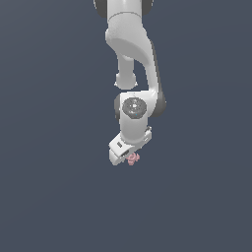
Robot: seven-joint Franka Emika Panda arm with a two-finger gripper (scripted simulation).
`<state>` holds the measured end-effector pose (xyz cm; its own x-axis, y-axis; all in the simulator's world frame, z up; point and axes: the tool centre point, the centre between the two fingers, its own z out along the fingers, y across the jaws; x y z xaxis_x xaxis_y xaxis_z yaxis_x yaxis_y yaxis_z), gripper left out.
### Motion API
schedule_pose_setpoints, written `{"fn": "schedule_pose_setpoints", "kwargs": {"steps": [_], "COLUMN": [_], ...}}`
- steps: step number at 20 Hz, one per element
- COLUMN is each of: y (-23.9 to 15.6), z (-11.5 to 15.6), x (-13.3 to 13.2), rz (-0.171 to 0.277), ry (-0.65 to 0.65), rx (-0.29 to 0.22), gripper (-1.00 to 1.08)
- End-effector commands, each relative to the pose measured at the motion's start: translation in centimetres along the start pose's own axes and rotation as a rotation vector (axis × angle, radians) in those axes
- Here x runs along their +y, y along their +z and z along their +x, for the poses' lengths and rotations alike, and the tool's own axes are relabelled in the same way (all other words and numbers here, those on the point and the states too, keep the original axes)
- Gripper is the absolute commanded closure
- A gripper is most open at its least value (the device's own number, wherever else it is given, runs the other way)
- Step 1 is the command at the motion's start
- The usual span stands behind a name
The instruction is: Pick up the object and move it to a goal position.
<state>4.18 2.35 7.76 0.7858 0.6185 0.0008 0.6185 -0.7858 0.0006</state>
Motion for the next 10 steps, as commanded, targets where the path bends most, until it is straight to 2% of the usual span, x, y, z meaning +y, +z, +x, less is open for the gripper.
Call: {"fn": "schedule_pose_setpoints", "kwargs": {"steps": [1, 5, 10], "y": [1.3, 3.2, 3.8], "z": [-0.1, -0.1, 0.0], "x": [-0.1, -0.1, 0.0], "rz": [0.001, 0.001, 0.001], "ry": [-0.001, -0.003, -0.003], "rx": [-0.001, -0.001, -0.001], "gripper": [-0.92, -0.92, -0.92]}}
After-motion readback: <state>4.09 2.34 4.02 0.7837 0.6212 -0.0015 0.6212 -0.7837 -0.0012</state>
